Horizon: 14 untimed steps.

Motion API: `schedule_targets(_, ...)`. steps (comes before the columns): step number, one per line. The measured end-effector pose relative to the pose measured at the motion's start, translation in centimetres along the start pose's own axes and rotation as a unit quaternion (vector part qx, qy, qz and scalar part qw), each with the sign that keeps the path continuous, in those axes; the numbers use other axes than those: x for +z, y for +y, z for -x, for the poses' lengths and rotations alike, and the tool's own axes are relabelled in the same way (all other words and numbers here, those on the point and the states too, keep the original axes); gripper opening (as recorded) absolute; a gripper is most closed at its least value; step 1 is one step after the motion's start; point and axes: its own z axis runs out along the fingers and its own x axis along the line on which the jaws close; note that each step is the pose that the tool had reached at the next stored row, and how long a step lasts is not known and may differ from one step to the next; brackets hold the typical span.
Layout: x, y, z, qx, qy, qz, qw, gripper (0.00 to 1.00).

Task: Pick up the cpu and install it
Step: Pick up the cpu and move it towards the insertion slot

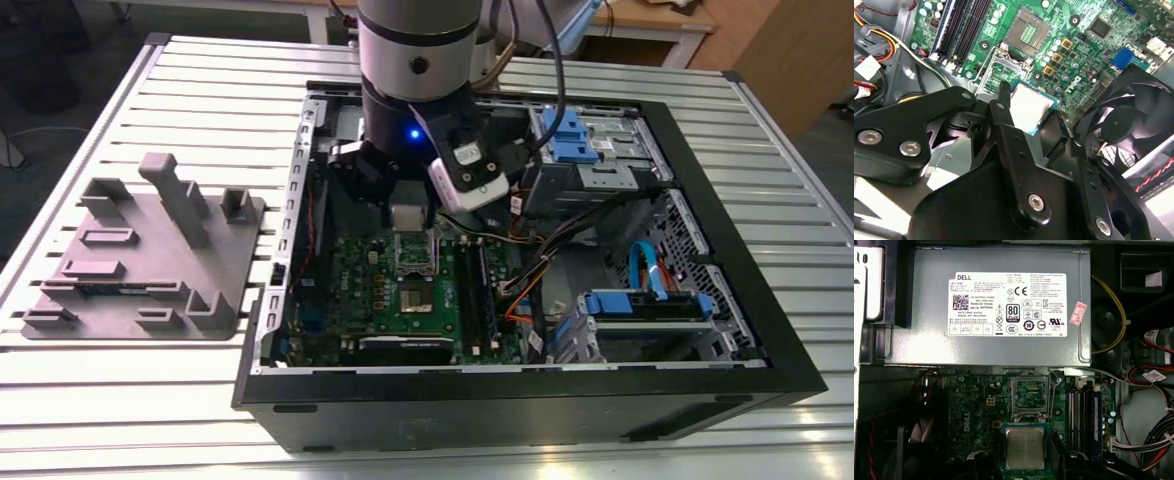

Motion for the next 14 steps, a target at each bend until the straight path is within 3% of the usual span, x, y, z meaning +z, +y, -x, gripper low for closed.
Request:
schedule_targets(11,0.63,-0.04,0.38,0.000,0.0001,-0.0002,1.00000,0.47)
schedule_targets(14,1.05,-0.11,0.41,0.000,0.0004,-0.0002,1.00000,0.47)
